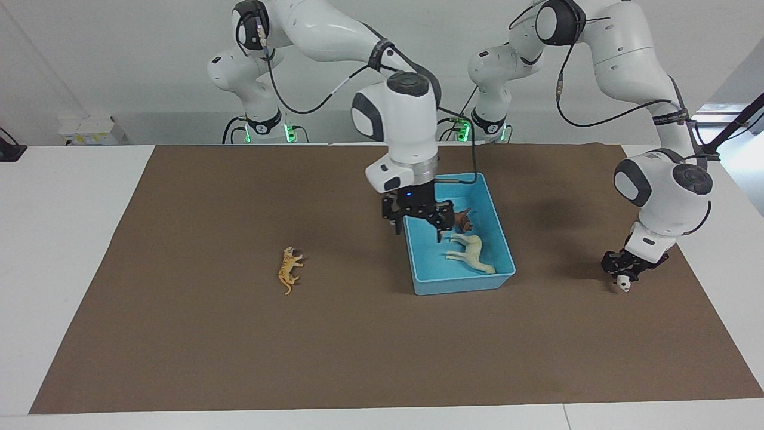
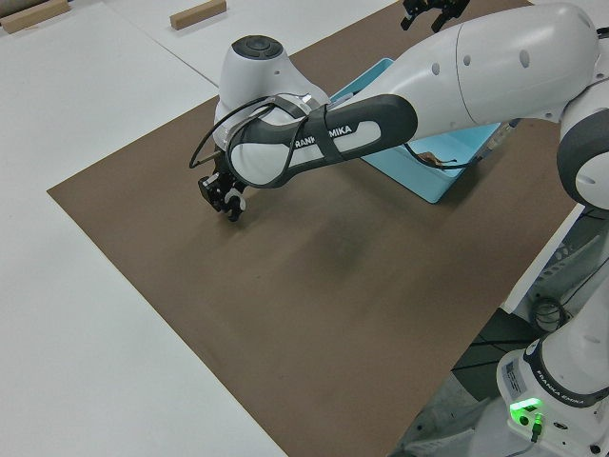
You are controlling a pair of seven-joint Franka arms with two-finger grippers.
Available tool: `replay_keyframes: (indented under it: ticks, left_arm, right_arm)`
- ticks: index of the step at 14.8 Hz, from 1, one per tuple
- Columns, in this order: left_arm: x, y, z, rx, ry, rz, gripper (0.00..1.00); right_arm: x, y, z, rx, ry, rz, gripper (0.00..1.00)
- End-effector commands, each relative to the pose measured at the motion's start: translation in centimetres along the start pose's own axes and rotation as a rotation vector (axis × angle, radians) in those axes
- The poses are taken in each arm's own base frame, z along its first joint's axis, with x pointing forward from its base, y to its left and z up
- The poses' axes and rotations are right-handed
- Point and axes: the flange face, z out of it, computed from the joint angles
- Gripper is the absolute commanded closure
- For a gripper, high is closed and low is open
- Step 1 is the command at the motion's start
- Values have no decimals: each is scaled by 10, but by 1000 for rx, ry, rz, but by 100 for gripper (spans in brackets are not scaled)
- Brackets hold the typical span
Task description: Put all toys into storage box
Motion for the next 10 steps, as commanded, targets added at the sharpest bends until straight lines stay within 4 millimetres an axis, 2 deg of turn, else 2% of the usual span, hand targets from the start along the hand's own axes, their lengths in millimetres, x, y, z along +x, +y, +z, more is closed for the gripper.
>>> replay_keyframes:
  ticks: [1, 3, 5, 7, 8, 9, 10]
  left_arm:
    - [12, 65, -60, -33, -59, -113, 65]
    - [0, 142, -101, -27, -113, -197, 65]
    - [-13, 220, -123, -14, -135, -288, 64]
    - [-30, 289, -128, -18, -154, -363, 64]
    - [-41, 316, -131, -24, -160, -404, 63]
    - [-61, 345, -125, -11, -177, -408, 60]
    - [-77, 360, -123, -7, -180, -400, 30]
  right_arm:
    - [54, 72, 24, -68, -38, -23, 0]
    - [75, 124, 49, -104, -74, -35, 0]
    - [82, 175, 76, -95, -75, -6, 0]
    - [75, 213, 102, -99, -78, 22, 0]
    - [69, 223, 113, -106, -88, 6, 0]
    - [66, 232, 120, -111, -95, -4, 0]
    - [65, 236, 122, -113, -97, -5, 0]
